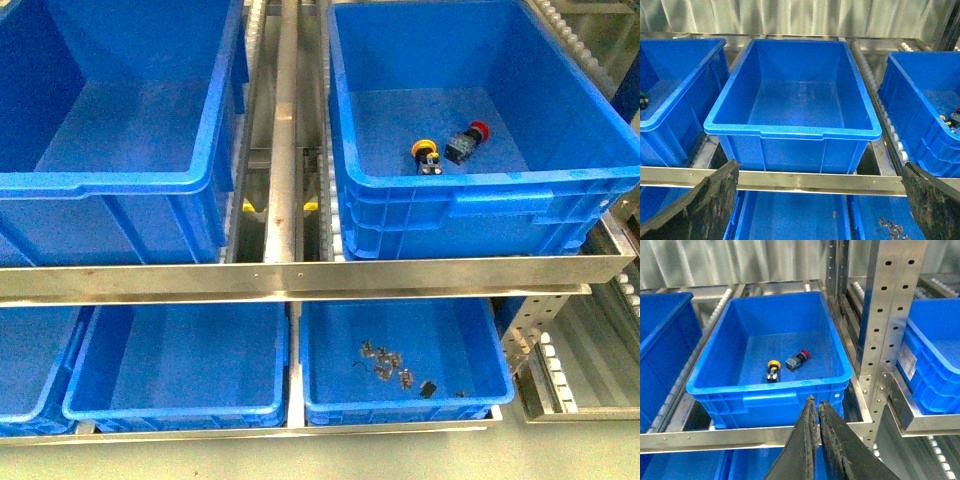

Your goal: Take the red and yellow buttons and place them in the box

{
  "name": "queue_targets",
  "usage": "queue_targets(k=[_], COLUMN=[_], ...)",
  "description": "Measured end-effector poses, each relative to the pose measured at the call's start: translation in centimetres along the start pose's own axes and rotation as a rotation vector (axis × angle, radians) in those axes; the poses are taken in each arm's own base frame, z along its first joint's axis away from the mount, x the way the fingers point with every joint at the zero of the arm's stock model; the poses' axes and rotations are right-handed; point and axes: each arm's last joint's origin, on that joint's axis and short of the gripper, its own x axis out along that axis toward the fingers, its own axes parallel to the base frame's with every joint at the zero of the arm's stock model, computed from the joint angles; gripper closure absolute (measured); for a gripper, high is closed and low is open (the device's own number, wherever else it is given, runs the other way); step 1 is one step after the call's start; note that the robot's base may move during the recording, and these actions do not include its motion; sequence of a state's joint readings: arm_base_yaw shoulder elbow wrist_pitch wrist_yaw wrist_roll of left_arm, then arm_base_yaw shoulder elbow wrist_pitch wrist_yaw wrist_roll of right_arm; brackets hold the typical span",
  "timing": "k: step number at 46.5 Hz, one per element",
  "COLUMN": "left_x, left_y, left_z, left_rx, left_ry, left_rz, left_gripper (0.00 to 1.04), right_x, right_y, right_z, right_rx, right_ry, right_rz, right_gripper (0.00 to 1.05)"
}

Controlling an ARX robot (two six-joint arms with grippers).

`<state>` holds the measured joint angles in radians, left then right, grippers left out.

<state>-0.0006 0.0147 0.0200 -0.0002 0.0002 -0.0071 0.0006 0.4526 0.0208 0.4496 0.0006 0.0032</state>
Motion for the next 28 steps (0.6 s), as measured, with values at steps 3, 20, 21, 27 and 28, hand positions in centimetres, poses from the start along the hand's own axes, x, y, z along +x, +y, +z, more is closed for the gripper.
queue_targets(k=[3,20,21,27,28], left_x=[0.0,0.0,0.0,0.0,0.0], left_y=[0.0,0.0,0.0,0.0,0.0], left_z=[0.0,0.0,0.0,0.0,0.0], left_rx=[0.0,0.0,0.0,0.0,0.0], left_ry=[0.0,0.0,0.0,0.0,0.0], left_rz=[0.0,0.0,0.0,0.0,0.0], left_gripper=[0.08,0.08,0.08,0.08,0.08], right_x=[-0.3,-1.4,-1.4,-1.7,-1.8], right_y=[0.0,0.0,0.0,0.0,0.0], right_z=[0.1,0.1,0.1,0.1,0.1], right_rx=[0.0,0.0,0.0,0.0,0.0], right_ry=[-0.001,-0.005,-0.005,-0.005,-0.005], right_rz=[0.0,0.0,0.0,0.0,0.0], right_gripper=[1.02,1.02,1.02,1.02,1.02])
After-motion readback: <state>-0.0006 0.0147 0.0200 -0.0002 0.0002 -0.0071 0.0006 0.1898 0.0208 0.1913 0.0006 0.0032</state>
